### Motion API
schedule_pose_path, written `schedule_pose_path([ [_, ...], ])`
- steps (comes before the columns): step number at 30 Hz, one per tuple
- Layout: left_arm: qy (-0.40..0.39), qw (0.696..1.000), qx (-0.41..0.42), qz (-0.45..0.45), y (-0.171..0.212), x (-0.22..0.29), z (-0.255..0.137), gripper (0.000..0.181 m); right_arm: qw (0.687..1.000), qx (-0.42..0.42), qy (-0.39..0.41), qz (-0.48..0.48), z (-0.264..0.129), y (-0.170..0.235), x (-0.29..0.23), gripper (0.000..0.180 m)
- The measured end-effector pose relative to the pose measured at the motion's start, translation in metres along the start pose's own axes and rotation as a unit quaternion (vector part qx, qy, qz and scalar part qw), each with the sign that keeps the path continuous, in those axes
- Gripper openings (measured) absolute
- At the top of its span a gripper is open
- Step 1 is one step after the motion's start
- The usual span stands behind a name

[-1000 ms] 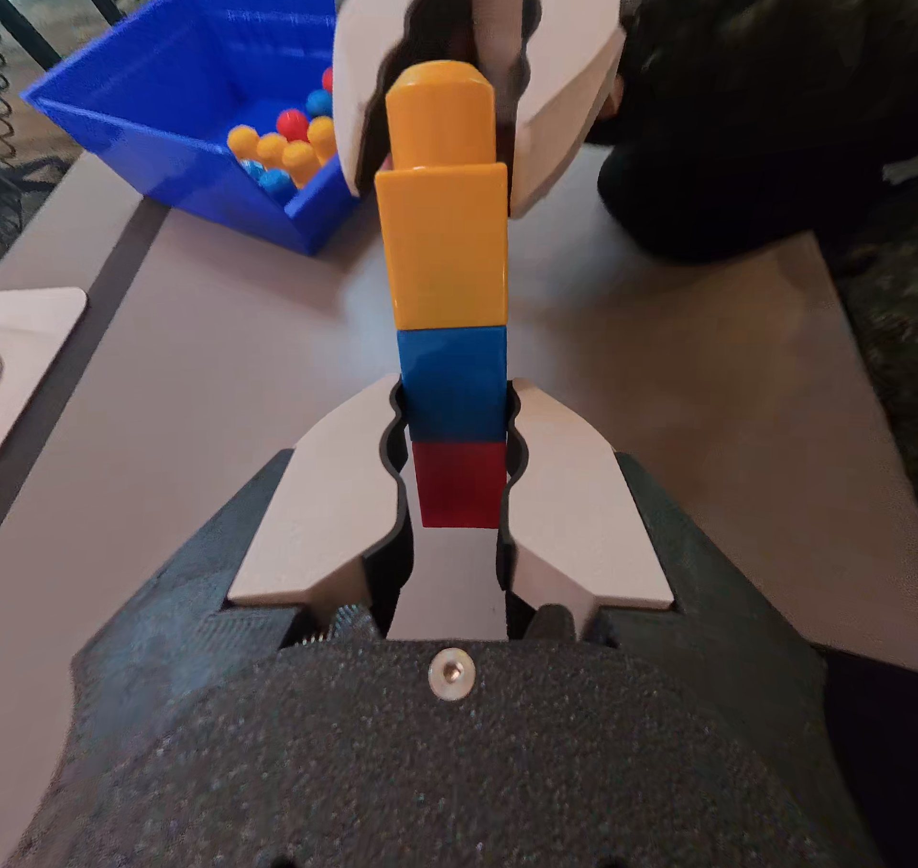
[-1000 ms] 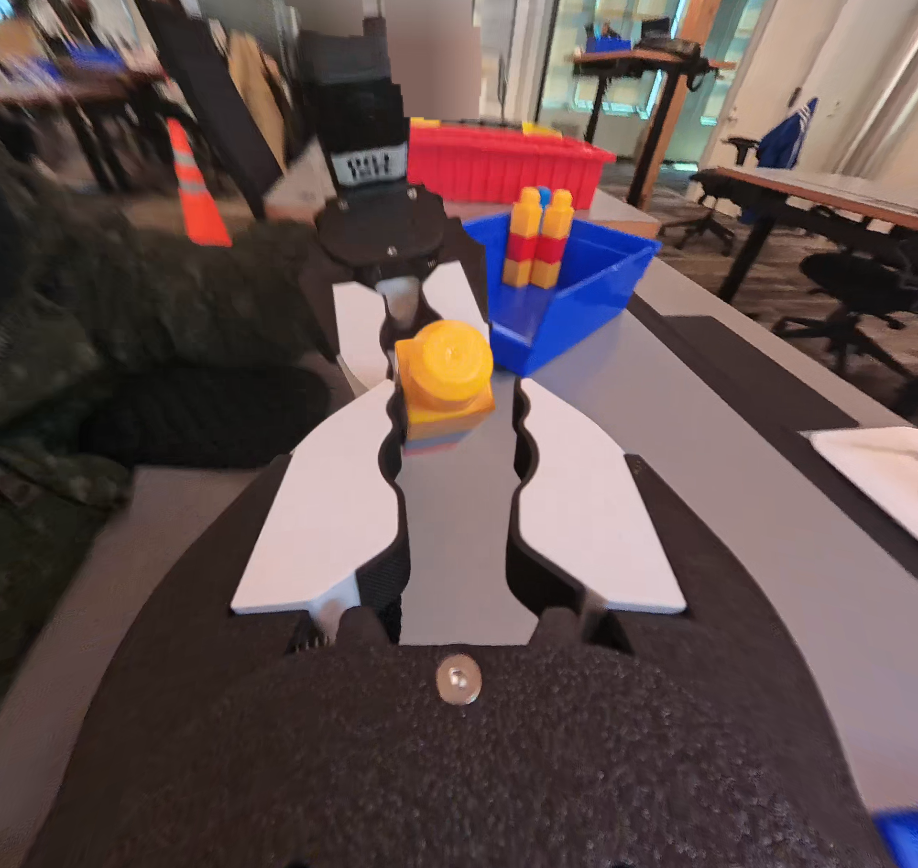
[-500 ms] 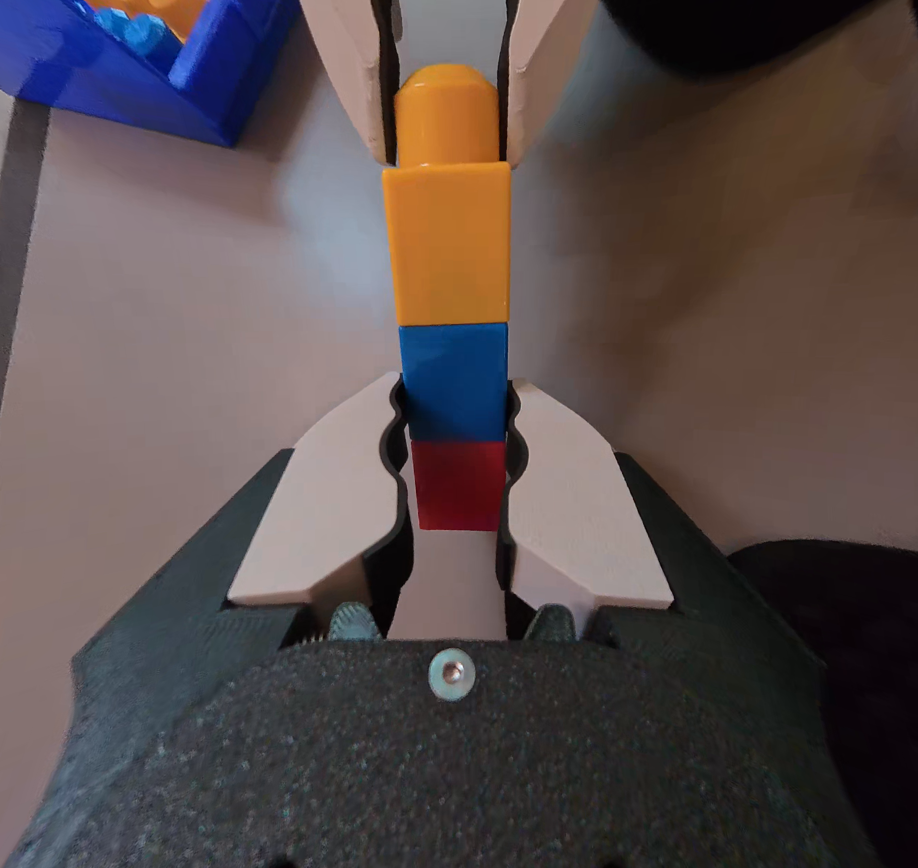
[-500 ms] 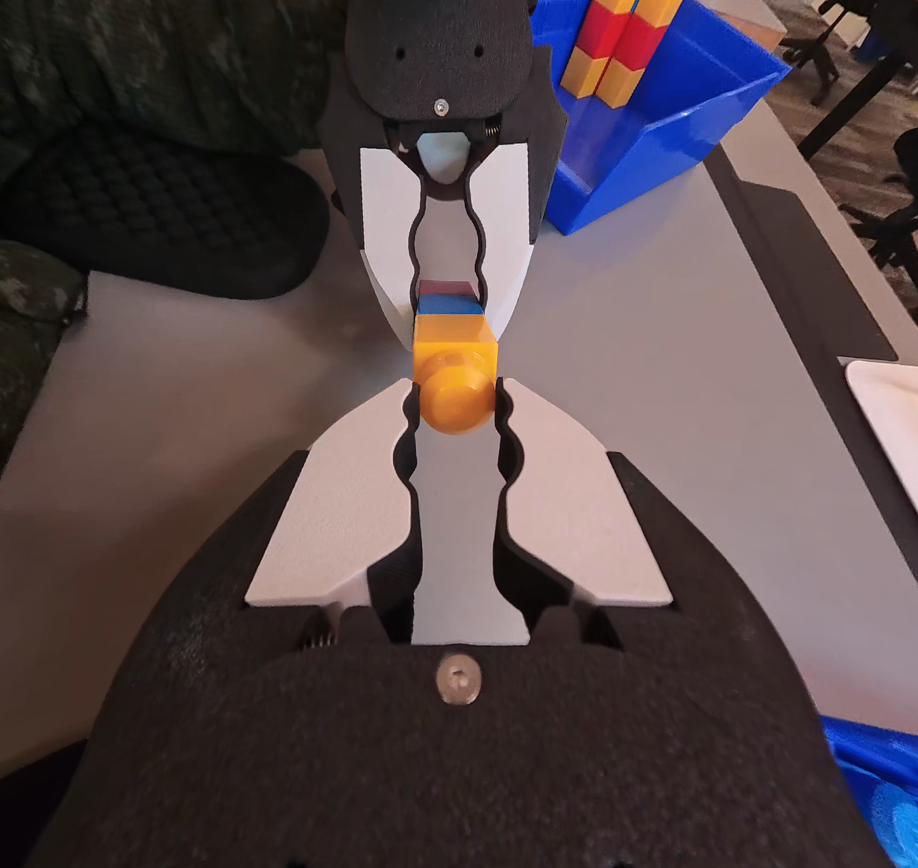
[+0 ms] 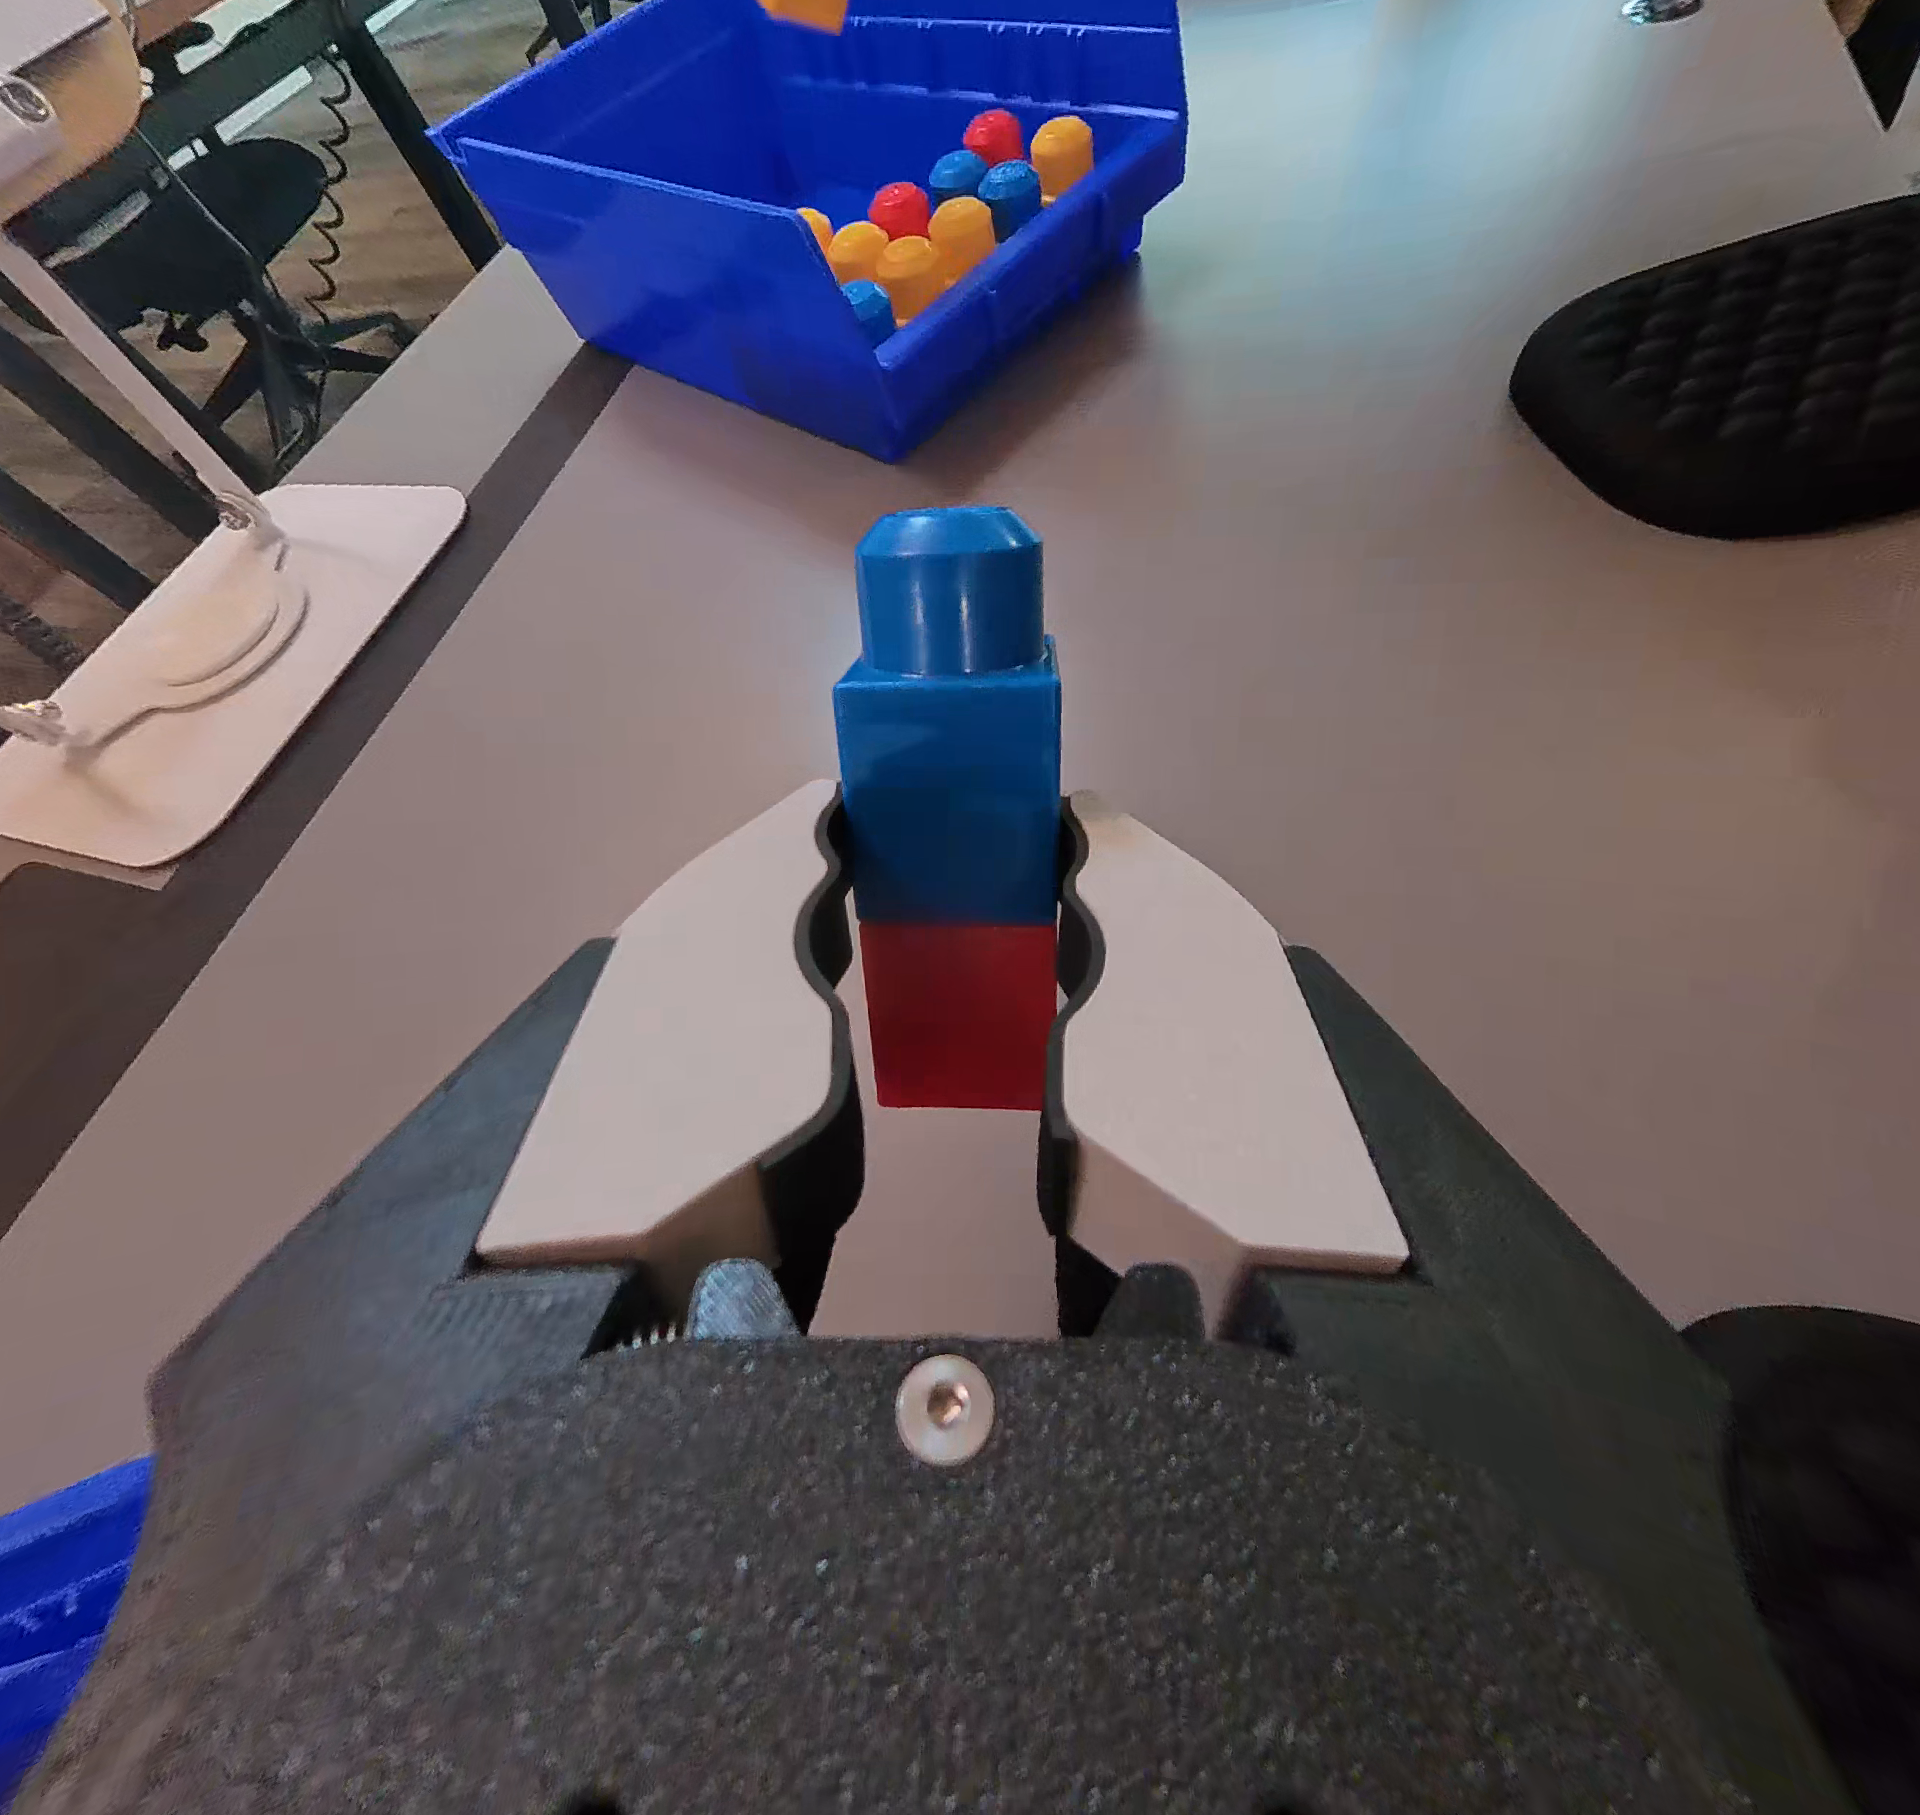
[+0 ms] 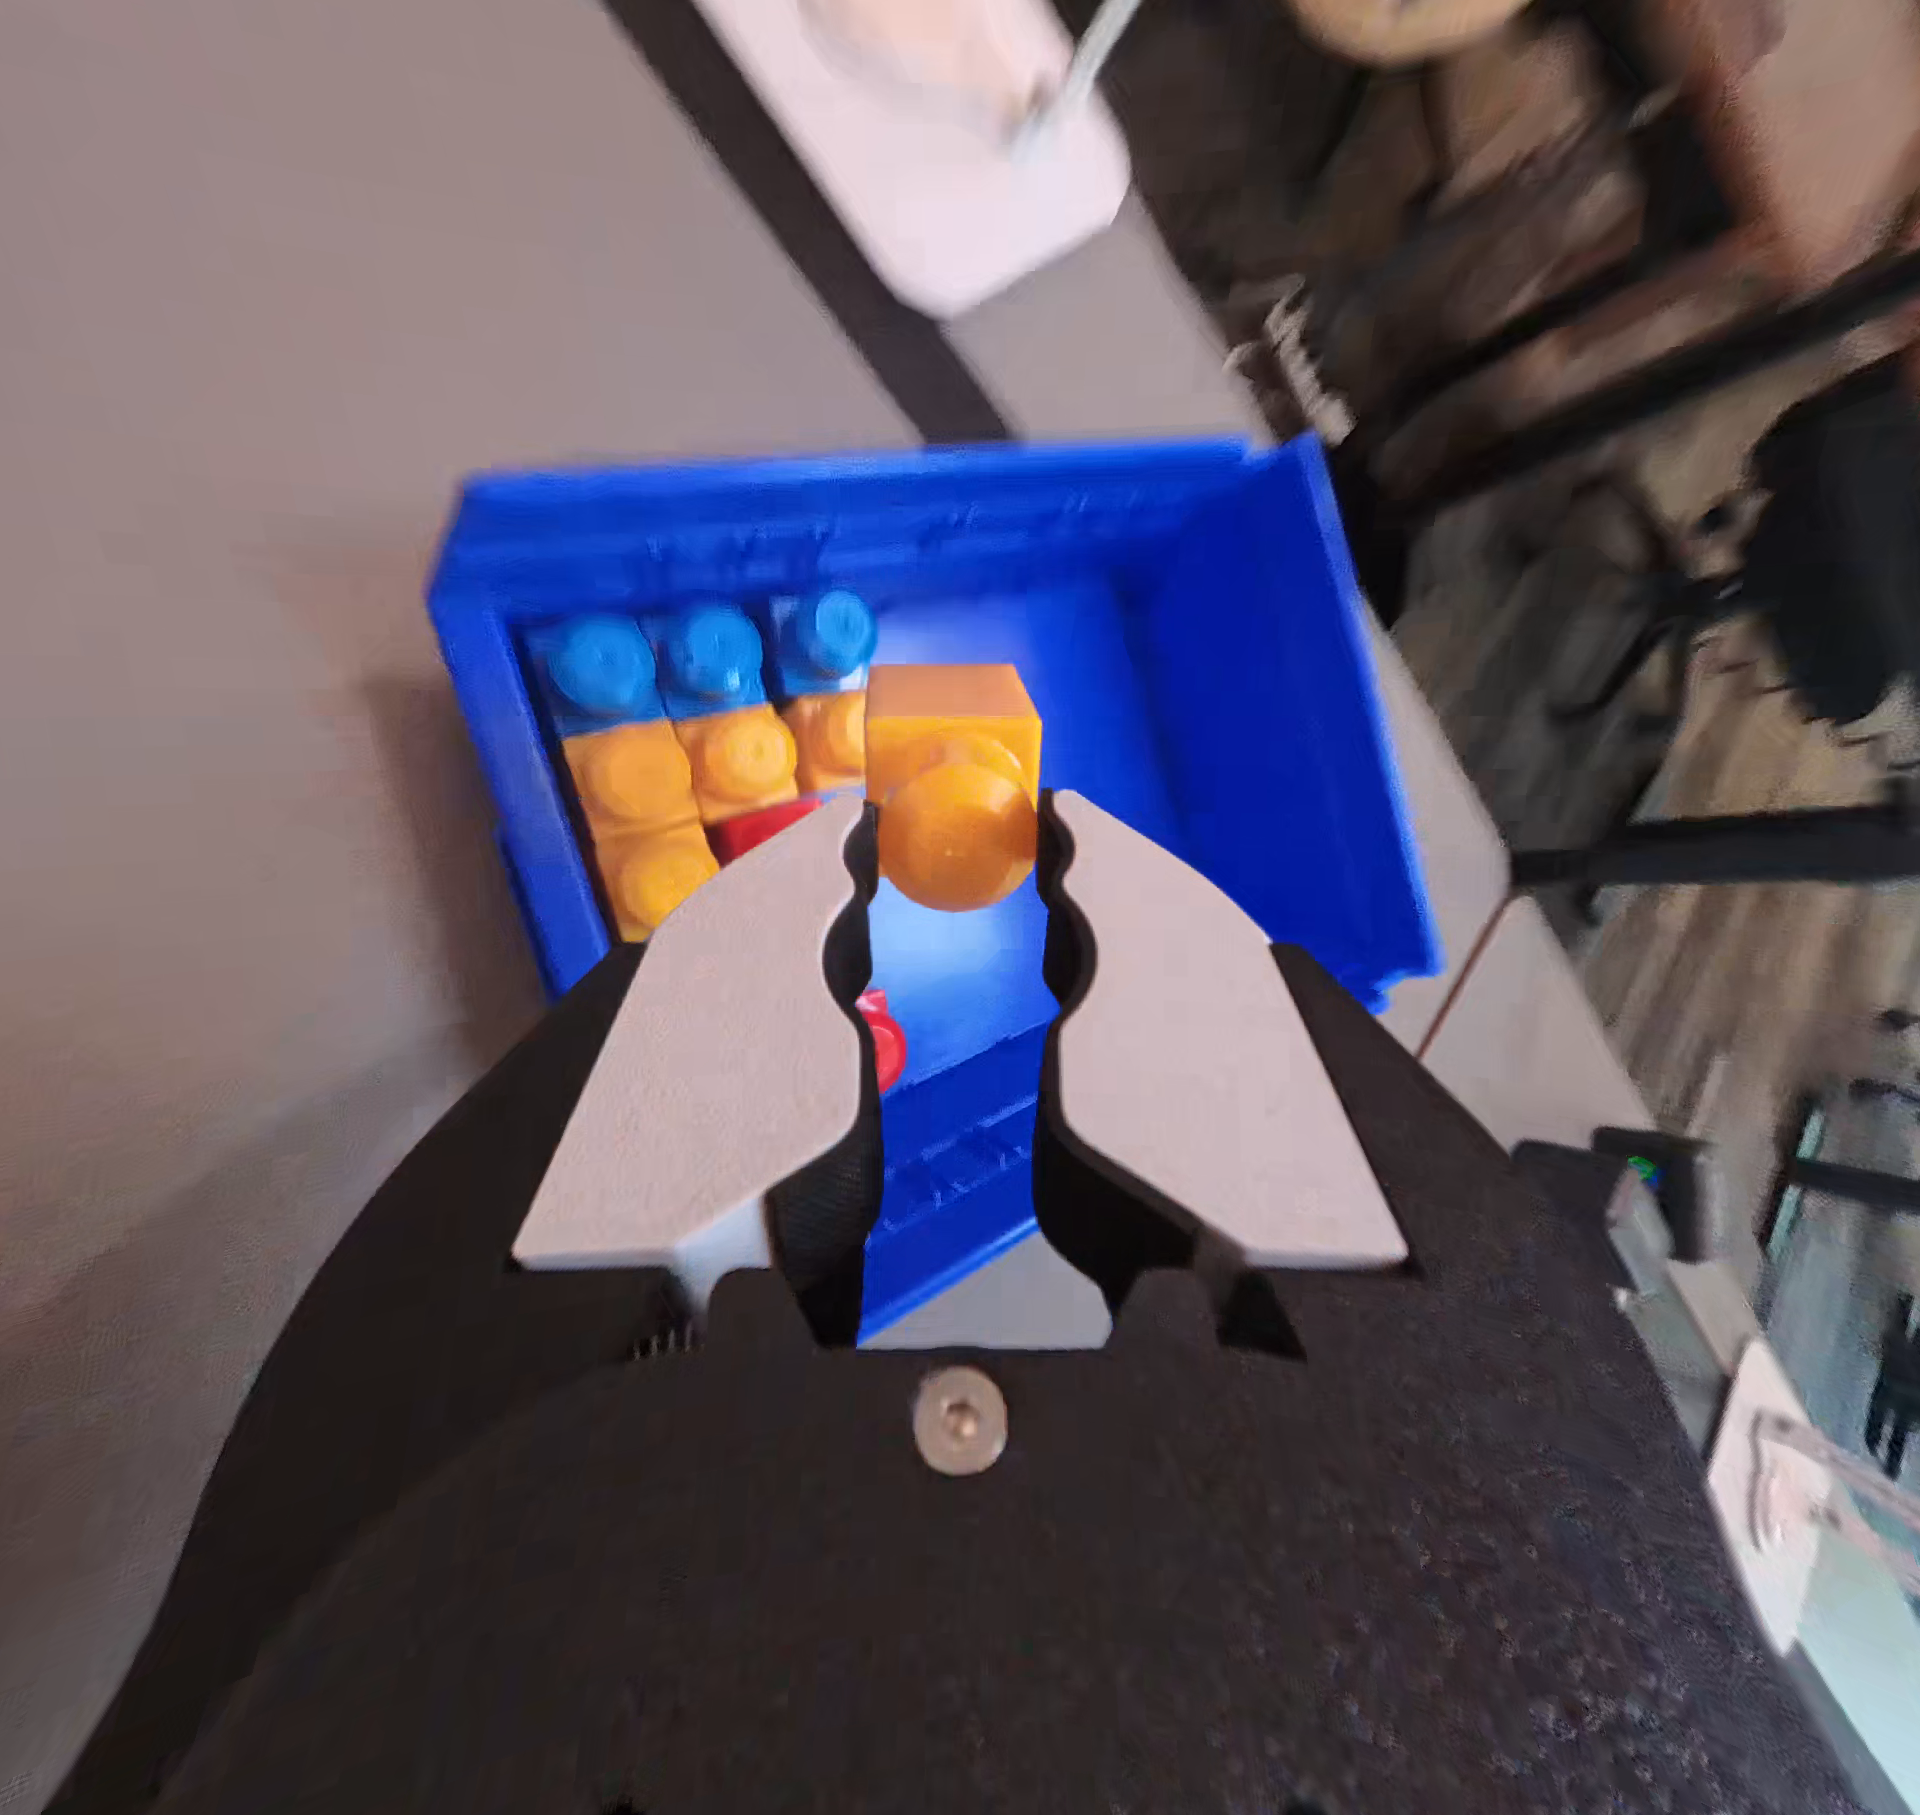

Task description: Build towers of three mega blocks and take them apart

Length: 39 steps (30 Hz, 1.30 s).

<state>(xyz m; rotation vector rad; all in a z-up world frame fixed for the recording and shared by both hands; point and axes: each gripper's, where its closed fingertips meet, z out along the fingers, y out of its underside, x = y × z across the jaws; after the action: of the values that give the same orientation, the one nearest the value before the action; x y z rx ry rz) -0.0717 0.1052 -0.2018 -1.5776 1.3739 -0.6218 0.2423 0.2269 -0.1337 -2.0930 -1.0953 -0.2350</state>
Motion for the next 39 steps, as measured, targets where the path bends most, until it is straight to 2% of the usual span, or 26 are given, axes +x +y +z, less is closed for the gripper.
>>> schedule_pose_path([
  [4,0.001,1.000,0.001,-0.011,0.004,-0.002,0.003,0.036,0.989,-0.135,-0.060,-0.002,0.055,0.045,-0.001,0.030],
  [7,0.004,1.000,-0.002,-0.015,0.008,-0.002,0.005,0.036,0.976,-0.186,-0.114,0.017,0.078,0.062,-0.006,0.029],
  [12,0.014,1.000,-0.002,-0.018,0.010,0.001,0.008,0.036,0.959,-0.212,-0.186,0.022,0.096,0.069,-0.021,0.029],
  [19,0.031,0.999,0.005,-0.013,0.008,0.010,0.013,0.036,0.956,-0.197,-0.215,0.031,0.106,0.073,-0.026,0.030],
  [21,0.033,0.999,0.009,-0.014,0.008,0.010,0.013,0.036,0.958,-0.198,-0.206,0.032,0.102,0.073,-0.021,0.035],
  [25,0.035,0.999,0.017,-0.018,0.006,0.011,0.014,0.036,0.976,-0.147,-0.158,0.041,0.078,0.048,-0.006,0.046],
  [28,0.039,0.998,0.035,-0.021,-0.001,0.014,0.015,0.036,0.989,-0.040,-0.140,0.037,0.049,0.000,-0.019,0.051],
  [30,0.043,0.998,0.048,-0.022,-0.007,0.017,0.016,0.036,0.985,0.047,-0.167,0.013,0.026,-0.037,-0.058,0.055],
  [33,0.061,0.996,0.060,-0.017,-0.014,0.028,0.019,0.036,0.956,0.159,-0.245,-0.026,-0.008,-0.082,-0.146,0.056],
  [36,0.078,0.996,0.050,0.009,-0.016,0.044,0.026,0.036,0.927,0.206,-0.305,-0.074,-0.026,-0.099,-0.230,0.058],
  [39,0.097,0.994,0.040,0.030,-0.017,0.060,0.032,0.036,0.911,0.223,-0.333,-0.100,-0.029,-0.107,-0.282,0.053],
])
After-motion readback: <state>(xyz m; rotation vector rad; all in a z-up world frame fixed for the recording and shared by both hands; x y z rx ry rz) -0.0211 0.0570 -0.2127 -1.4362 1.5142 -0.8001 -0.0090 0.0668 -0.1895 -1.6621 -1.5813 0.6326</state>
